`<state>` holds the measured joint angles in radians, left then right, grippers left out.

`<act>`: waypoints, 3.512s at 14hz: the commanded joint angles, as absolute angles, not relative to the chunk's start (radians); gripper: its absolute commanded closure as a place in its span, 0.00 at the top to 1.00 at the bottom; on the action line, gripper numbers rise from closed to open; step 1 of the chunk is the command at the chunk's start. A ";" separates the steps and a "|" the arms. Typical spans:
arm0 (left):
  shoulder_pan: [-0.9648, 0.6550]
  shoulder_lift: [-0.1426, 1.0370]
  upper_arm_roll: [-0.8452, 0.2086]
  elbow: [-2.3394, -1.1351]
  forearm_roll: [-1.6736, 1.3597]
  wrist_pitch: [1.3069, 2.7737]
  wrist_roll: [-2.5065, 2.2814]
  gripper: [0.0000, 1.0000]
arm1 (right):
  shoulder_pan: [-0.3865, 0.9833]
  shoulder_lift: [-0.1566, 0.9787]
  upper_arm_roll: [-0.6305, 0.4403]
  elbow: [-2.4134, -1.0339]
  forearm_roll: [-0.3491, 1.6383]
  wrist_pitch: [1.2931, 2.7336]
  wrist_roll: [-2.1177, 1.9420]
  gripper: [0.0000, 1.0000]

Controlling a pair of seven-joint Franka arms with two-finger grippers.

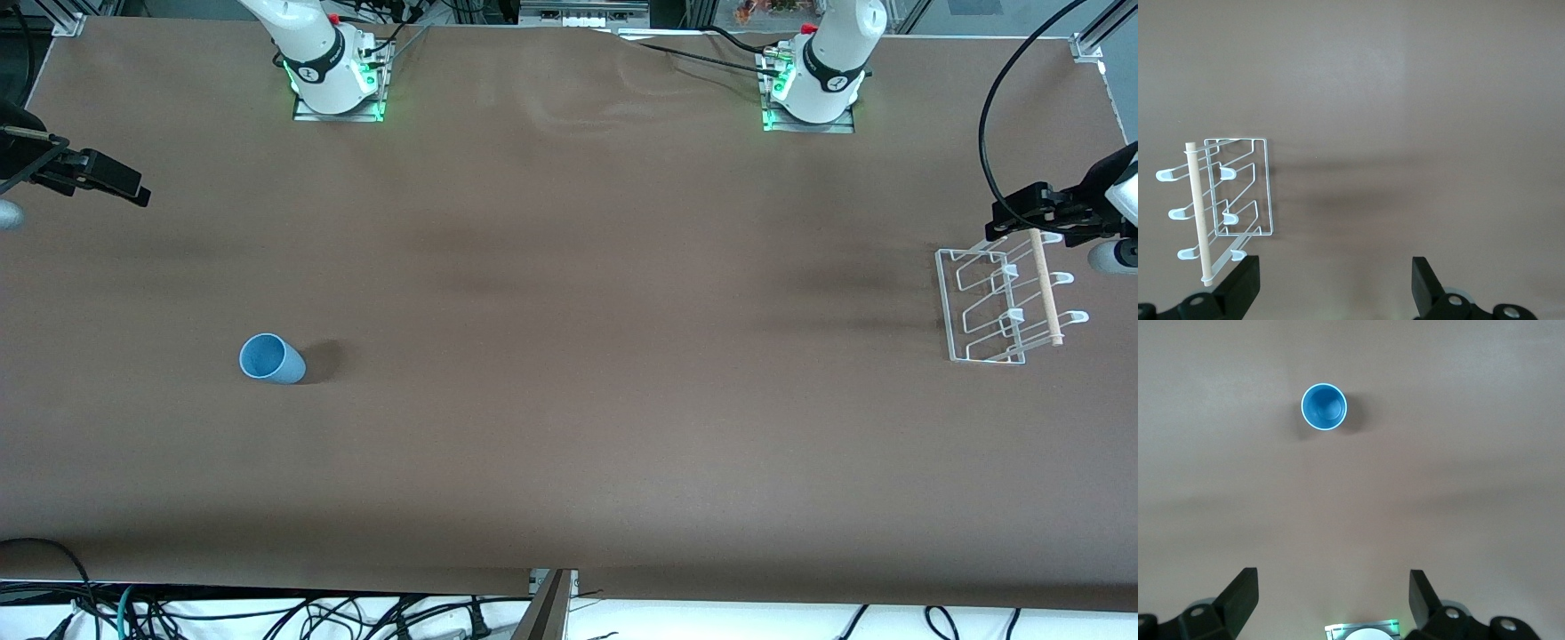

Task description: Transfer cup to left arm and place on rack

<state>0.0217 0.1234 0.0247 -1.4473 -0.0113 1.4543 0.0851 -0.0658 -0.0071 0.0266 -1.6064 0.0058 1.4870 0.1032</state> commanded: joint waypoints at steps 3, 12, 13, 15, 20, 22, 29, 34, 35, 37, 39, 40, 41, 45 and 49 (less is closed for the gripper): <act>0.023 0.141 0.021 -1.414 -0.014 1.445 0.074 1.00 | -0.074 0.002 0.032 -1.583 0.021 1.468 0.094 1.00; 0.025 0.141 0.021 -1.413 -0.014 1.445 0.074 1.00 | -0.074 0.000 0.032 -1.583 0.021 1.462 0.094 1.00; 0.020 0.141 0.021 -1.413 -0.014 1.445 0.074 1.00 | -0.072 0.000 0.035 -1.583 0.018 1.460 0.095 1.00; 0.017 0.141 0.021 -1.413 -0.014 1.445 0.072 1.00 | -0.068 0.002 0.038 -1.585 0.008 1.462 0.100 1.00; 0.018 0.141 0.020 -1.414 -0.014 1.443 0.072 1.00 | -0.064 0.052 0.035 -1.583 -0.043 1.520 0.100 1.00; 0.017 0.141 0.020 -1.414 -0.014 1.443 0.072 1.00 | -0.063 0.083 0.035 -1.585 -0.049 1.580 0.094 1.00; 0.017 0.141 0.020 -1.414 -0.014 1.445 0.072 1.00 | -0.060 0.305 0.037 -1.594 -0.055 1.840 0.003 1.00; 0.015 0.141 0.018 -1.414 -0.014 1.443 0.072 1.00 | -0.061 0.428 0.035 -1.655 -0.055 1.995 -0.018 1.00; 0.014 0.141 0.018 -1.414 -0.014 1.445 0.072 1.00 | -0.063 0.431 0.034 -1.699 -0.057 2.043 -0.018 1.00; 0.014 0.141 0.018 -1.414 -0.015 1.443 0.072 1.00 | -0.063 0.430 0.034 -1.752 -0.057 2.095 -0.018 1.00; 0.012 0.141 0.018 -1.414 -0.015 1.445 0.072 1.00 | -0.066 0.452 0.029 -1.761 -0.058 2.126 -0.020 1.00; 0.014 0.141 0.018 -1.414 -0.015 1.445 0.072 1.00 | -0.069 0.457 0.028 -1.763 -0.057 2.129 -0.018 0.99; 0.012 0.141 0.017 -1.414 -0.015 1.445 0.074 1.00 | -0.068 0.466 0.028 -1.763 -0.057 2.132 -0.018 0.94; 0.009 0.147 -0.005 -1.413 -0.012 1.443 0.075 1.00 | -0.078 0.517 0.028 -1.755 -0.054 2.167 -0.017 0.61; 0.009 0.149 -0.005 -1.413 -0.014 1.443 0.078 1.00 | -0.074 0.564 0.029 -1.752 -0.052 2.264 -0.017 0.28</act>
